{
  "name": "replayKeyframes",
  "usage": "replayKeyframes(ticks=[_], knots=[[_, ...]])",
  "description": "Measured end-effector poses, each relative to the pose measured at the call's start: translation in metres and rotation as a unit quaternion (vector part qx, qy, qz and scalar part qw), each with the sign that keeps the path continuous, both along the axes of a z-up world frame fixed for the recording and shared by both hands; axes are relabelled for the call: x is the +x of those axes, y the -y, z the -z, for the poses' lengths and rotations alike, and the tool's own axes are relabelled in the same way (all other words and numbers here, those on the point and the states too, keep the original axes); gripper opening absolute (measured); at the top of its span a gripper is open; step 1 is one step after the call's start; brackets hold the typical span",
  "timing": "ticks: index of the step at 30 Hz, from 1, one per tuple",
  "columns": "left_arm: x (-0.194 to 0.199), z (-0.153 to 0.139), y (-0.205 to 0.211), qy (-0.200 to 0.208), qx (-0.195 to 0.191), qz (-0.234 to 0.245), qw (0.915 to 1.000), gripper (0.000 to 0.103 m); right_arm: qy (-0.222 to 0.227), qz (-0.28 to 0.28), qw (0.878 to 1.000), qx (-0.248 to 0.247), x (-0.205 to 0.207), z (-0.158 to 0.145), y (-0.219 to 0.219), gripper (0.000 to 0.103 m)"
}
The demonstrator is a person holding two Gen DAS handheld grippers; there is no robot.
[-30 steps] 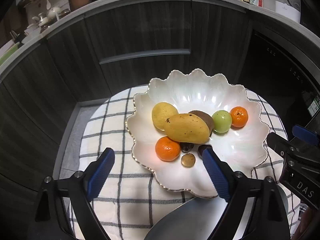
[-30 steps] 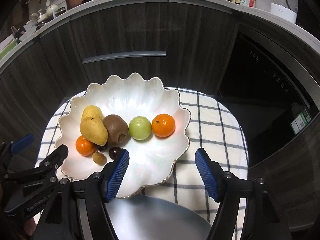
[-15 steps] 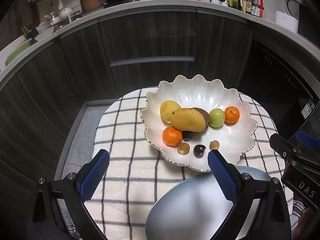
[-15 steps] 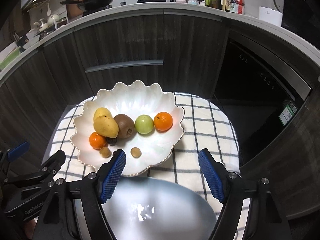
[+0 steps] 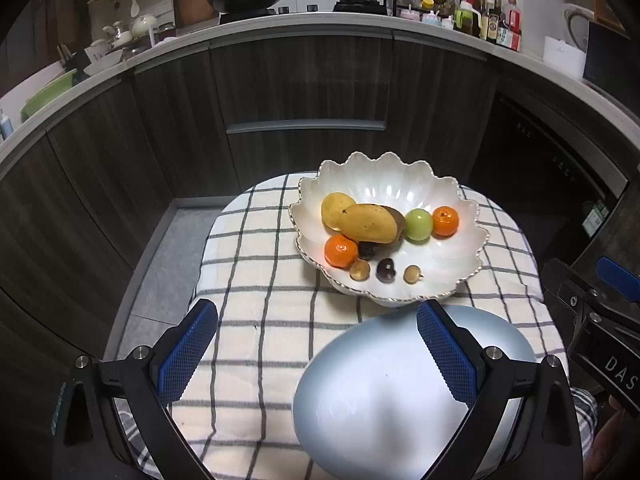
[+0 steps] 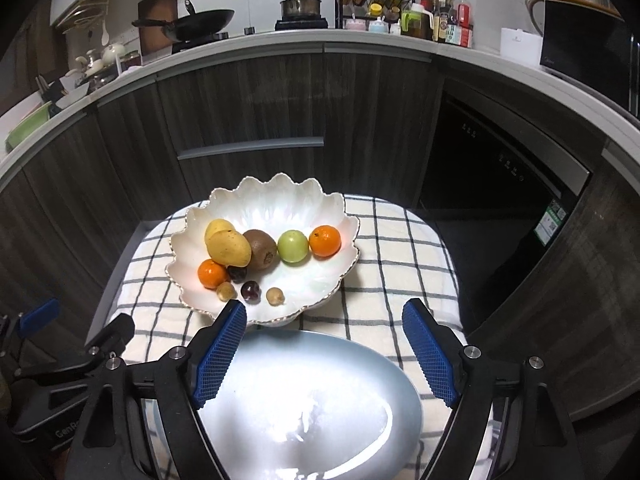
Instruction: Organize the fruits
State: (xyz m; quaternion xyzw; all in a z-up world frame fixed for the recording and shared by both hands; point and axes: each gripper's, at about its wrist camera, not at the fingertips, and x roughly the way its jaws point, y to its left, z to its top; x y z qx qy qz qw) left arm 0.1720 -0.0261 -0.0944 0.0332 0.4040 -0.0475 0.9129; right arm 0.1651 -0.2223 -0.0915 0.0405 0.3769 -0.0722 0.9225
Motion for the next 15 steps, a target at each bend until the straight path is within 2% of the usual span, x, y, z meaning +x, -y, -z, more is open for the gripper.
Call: replayKeyframes(ticks=[10,15], knots=[[-0.042,-0.023,-0.006,0.027,0.006,-0.001,0.9996,0.103,0.024,0.0,1.0,0.0,-0.044,-0.022,-0.004,0.081],[-0.062,-0.027,-0.012,0.029,0.006,-0.007,0.9996,0.103,0.034,-0.001,0.999,-0.007,-0.064,-0.028,-0.008,0.087]])
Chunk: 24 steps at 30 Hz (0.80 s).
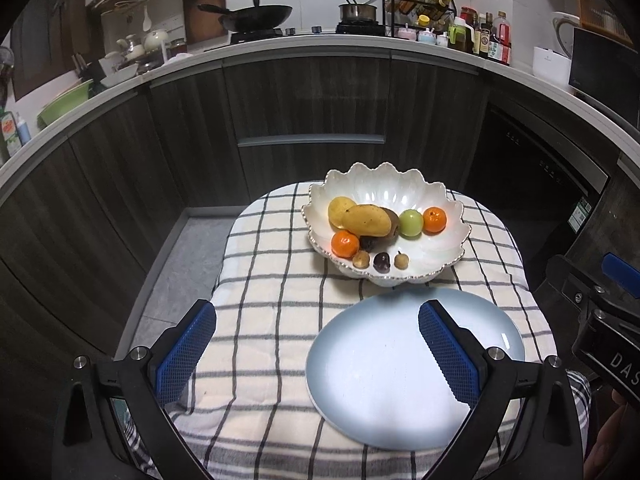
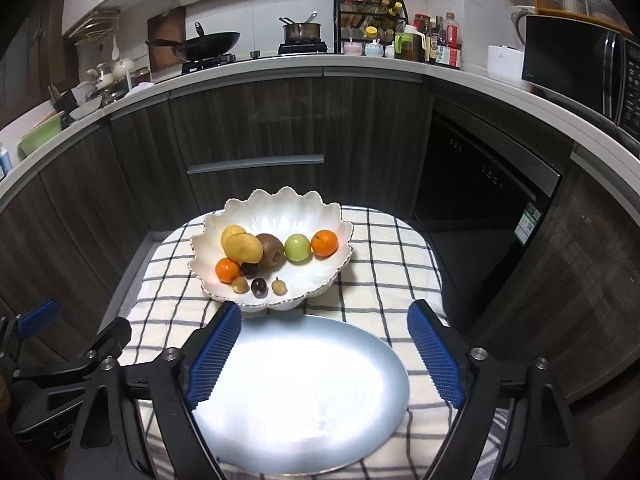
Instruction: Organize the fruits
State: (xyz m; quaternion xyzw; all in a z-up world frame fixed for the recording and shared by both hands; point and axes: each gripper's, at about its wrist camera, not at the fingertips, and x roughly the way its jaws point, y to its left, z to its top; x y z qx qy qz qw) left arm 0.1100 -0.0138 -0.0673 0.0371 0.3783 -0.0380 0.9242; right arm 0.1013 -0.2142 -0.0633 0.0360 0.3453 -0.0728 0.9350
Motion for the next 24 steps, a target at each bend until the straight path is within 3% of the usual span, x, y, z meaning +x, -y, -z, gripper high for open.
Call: replayKeyframes(ticks=[11,24], knots=[[-0.04,-0.009,-0.01,0.017,0.003,-0.009,0.9998,0.103,0.013,-0.003,1.0,-0.008,-0.041,-0.006,-0.007,0.087],[-0.072,-0.003,-0.021,0.018,0.002,-0.022,0.9996,0.103,0.0,0.01,1.0,0.006,-0.074,0.01,-0.006,0.087]])
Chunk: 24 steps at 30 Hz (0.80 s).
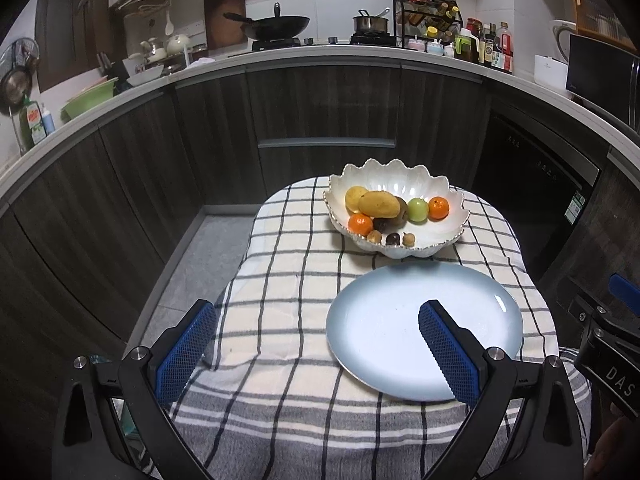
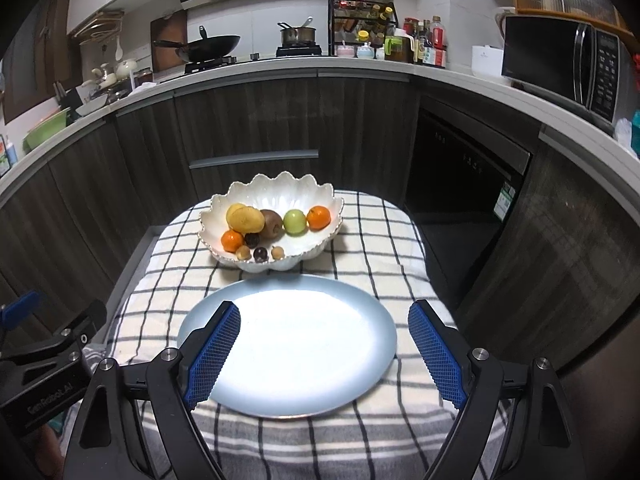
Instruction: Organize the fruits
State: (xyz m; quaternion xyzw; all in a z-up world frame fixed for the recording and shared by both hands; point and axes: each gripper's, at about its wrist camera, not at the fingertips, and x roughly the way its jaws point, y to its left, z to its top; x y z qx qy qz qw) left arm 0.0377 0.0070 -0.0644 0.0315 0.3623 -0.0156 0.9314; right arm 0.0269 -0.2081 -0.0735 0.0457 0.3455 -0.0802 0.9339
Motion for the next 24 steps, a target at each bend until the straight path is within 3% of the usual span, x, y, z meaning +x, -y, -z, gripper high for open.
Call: replayKeyframes(ticks=[24], knots=[[-0.0114,-0.0034,-0.0012,0.012,0.005,-0.004,0.9999,0.103,0.007,0.012,1.0,0.001,-0.0107,0.0002,0.0029,0.087]])
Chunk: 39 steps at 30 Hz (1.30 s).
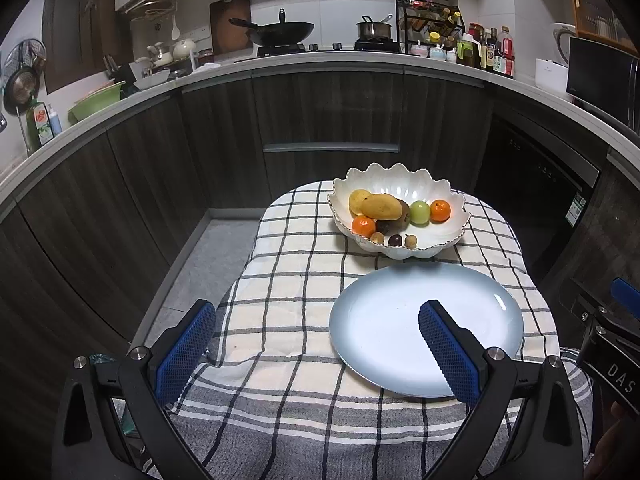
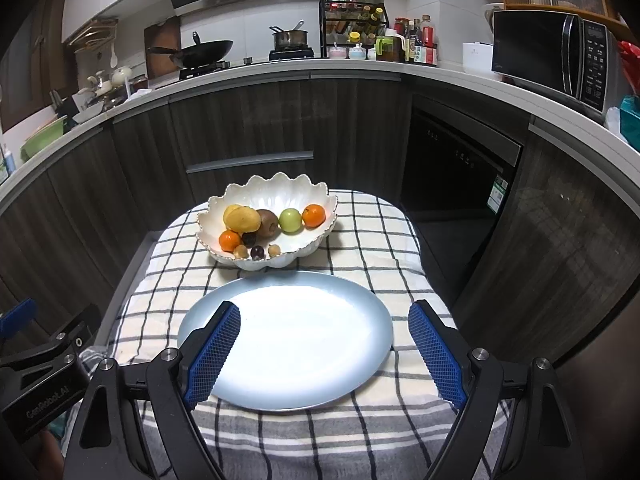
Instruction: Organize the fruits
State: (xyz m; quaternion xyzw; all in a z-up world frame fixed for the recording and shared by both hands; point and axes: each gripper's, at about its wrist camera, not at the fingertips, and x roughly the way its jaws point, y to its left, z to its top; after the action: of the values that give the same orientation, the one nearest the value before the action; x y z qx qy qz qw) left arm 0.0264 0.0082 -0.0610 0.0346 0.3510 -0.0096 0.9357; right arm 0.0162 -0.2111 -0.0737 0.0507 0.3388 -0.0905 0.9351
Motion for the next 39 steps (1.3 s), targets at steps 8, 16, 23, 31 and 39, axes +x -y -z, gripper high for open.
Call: replayKeyframes(ticks=[8,16,23,31,39], knots=[[0.0,0.0,-0.002,-0.001,0.0,-0.001,1.0,0.103,0.0,-0.001,1.0,0.001,0.0,0.0,0.001,0.087],[0.0,0.002,-0.001,-0.003,0.002,0.0,1.0,0.103,-0.001,0.0,1.0,0.003,0.0,0.001,0.0,0.087],[0.0,0.004,-0.002,-0.007,0.002,0.001,1.0,0.103,0.0,0.0,1.0,0.002,0.0,0.001,0.001,0.087],[0.001,0.006,-0.001,-0.011,-0.001,0.003,0.9999,0.103,-0.001,-0.001,1.0,0.004,0.001,0.002,0.0,0.087],[0.003,0.011,0.001,-0.023,-0.004,0.007,0.9997,0.103,-0.002,0.0,1.0,0.004,0.002,0.004,-0.001,0.087]])
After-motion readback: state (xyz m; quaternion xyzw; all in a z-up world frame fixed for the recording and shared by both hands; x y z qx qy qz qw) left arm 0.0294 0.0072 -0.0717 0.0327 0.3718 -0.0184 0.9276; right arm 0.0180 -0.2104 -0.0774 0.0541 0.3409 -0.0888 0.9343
